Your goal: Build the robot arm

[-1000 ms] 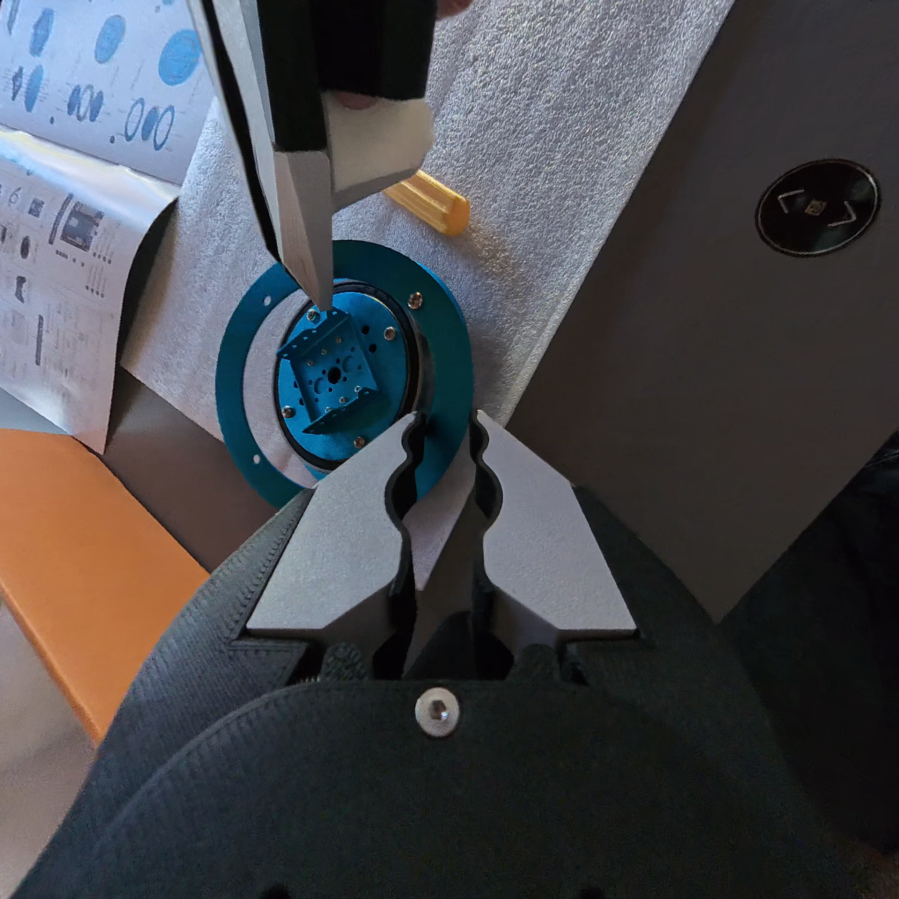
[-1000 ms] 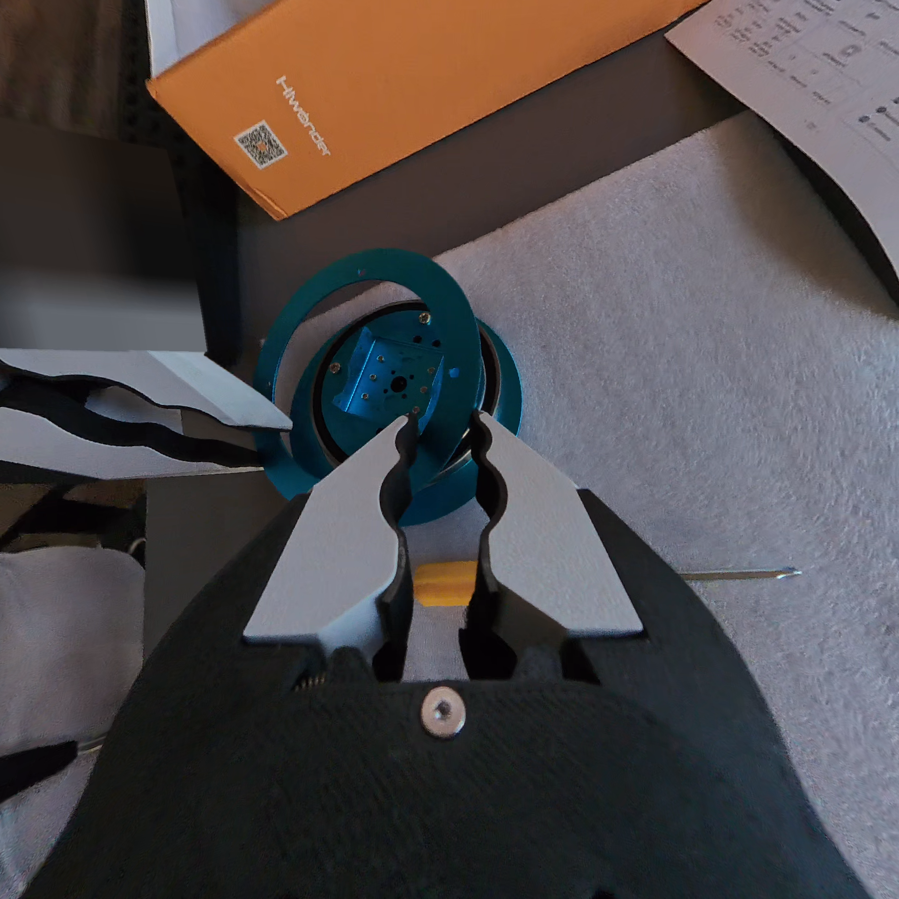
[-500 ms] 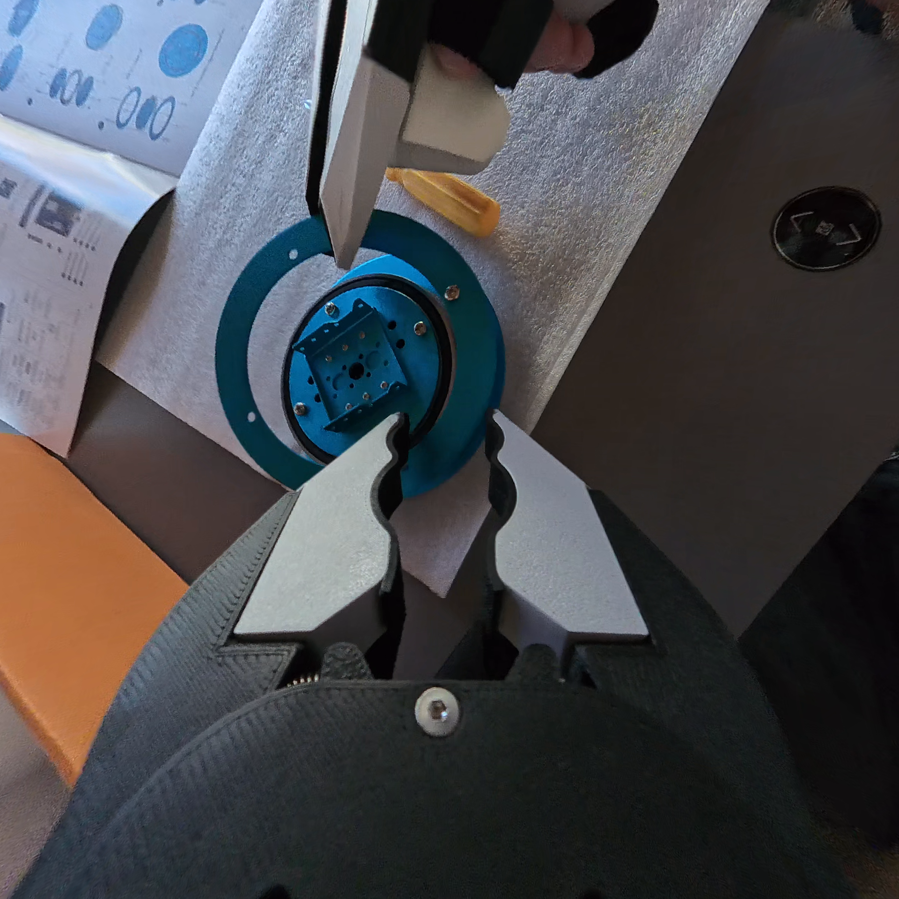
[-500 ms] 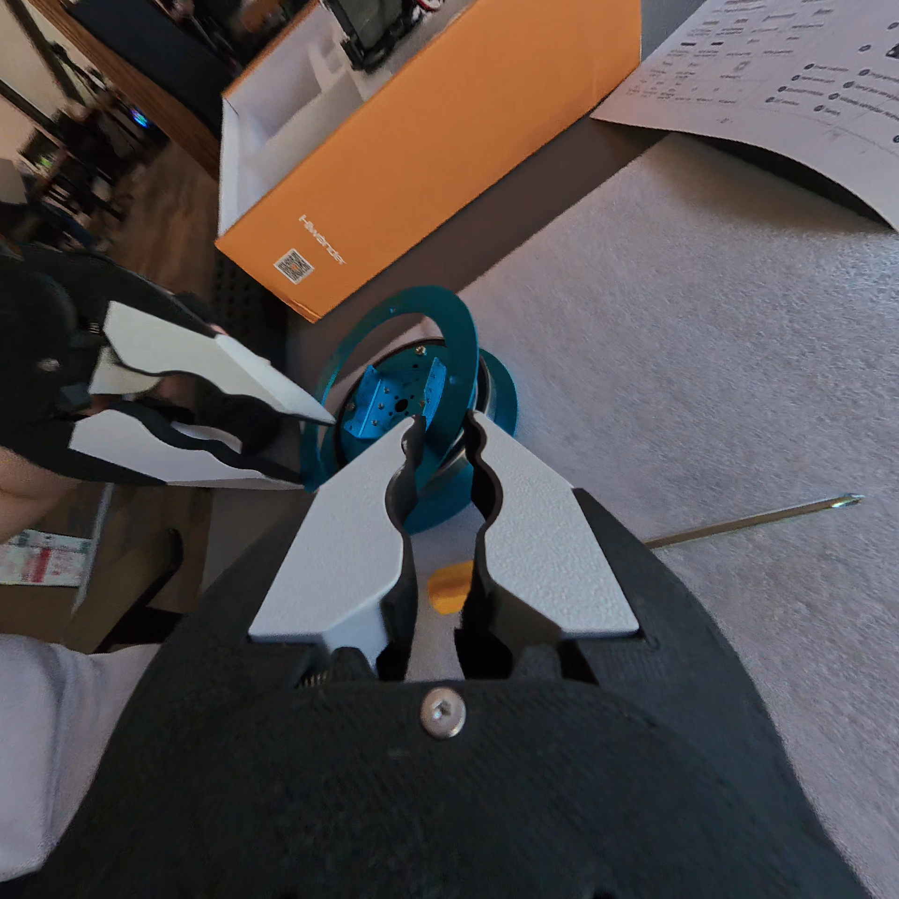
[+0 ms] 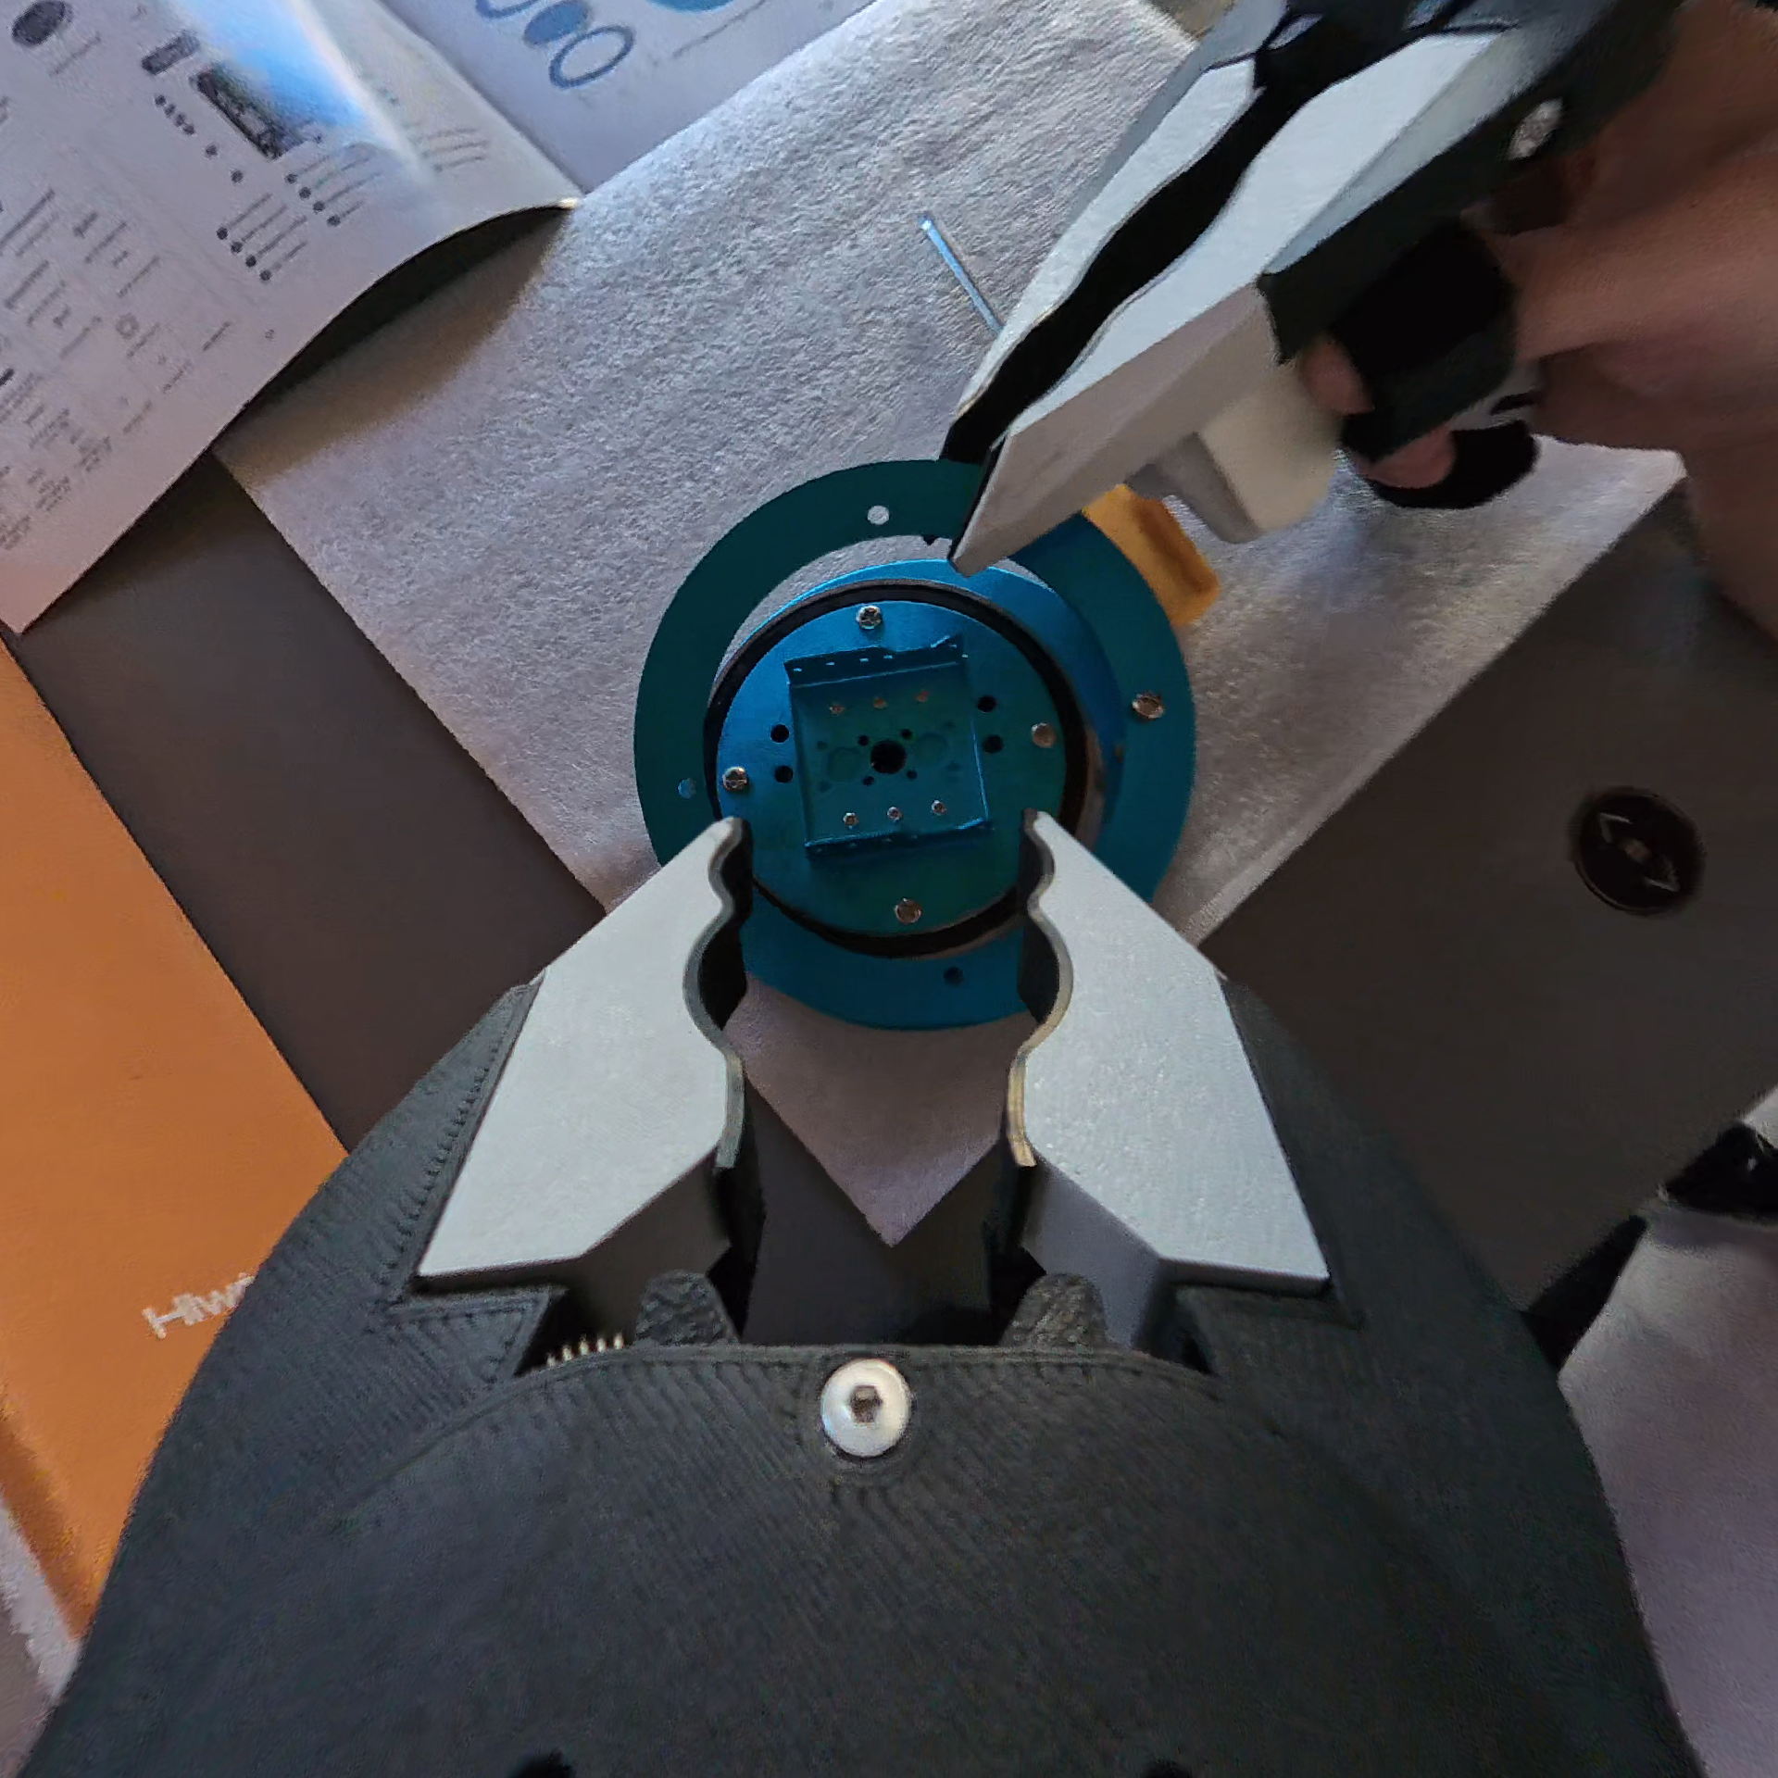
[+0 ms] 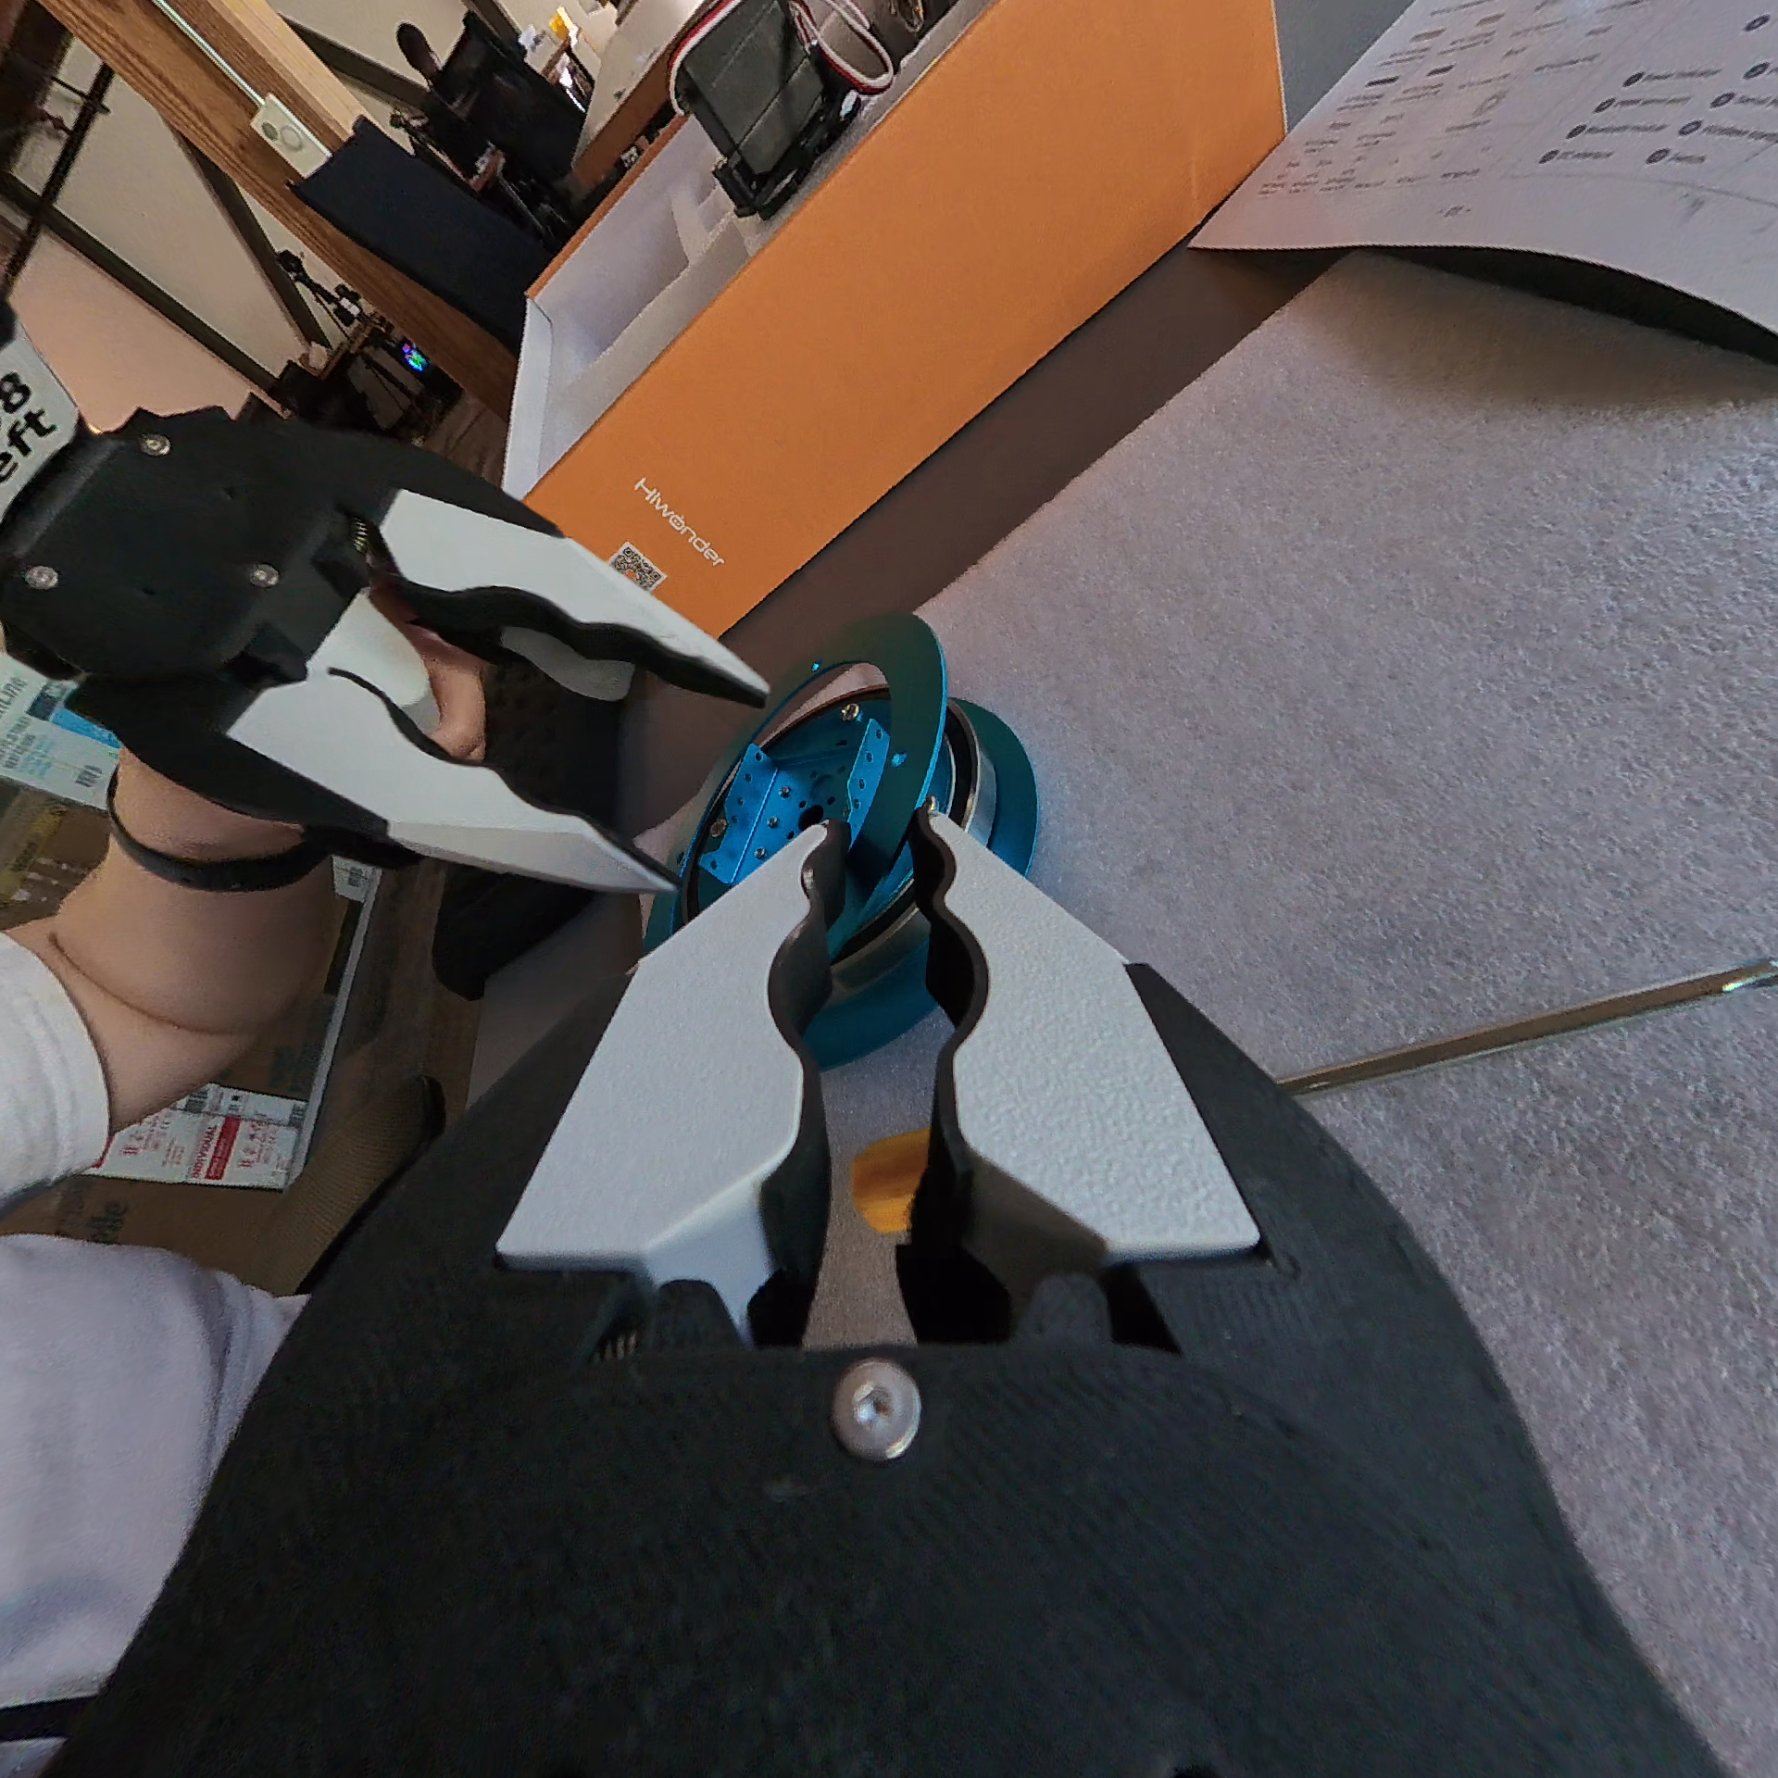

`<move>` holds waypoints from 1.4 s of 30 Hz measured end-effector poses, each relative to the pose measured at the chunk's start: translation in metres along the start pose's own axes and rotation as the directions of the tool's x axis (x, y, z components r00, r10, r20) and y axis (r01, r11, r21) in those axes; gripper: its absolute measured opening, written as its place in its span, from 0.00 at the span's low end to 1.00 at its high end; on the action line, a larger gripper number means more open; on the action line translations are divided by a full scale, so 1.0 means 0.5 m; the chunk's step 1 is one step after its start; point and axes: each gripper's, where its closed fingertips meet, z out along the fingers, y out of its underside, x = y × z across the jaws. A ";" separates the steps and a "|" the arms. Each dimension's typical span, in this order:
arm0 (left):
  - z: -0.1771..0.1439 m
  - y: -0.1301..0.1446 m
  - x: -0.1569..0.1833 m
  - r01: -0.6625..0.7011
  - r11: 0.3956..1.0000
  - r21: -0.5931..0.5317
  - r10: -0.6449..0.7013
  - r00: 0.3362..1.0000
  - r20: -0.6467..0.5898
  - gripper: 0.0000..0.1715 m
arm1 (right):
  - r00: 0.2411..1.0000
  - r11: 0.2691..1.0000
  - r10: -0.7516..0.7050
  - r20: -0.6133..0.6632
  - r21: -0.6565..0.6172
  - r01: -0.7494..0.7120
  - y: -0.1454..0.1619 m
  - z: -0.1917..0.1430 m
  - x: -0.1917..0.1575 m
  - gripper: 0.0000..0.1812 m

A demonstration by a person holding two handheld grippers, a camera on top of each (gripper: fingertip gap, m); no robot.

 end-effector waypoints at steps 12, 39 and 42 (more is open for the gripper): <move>0.033 0.004 0.003 0.038 0.997 -0.072 -0.037 0.999 0.014 0.24 | 1.000 1.000 -0.003 -0.004 0.005 0.003 0.001 0.001 0.000 0.06; 0.011 -0.043 0.056 -0.162 0.985 0.063 0.163 0.986 -0.020 0.00 | 0.994 1.000 0.027 0.108 0.004 -0.028 0.019 -0.024 -0.010 0.06; -0.008 -0.050 0.036 -0.155 0.987 0.052 0.153 0.987 0.043 0.00 | 0.993 1.000 0.031 0.114 -0.002 -0.031 0.019 -0.023 -0.010 0.06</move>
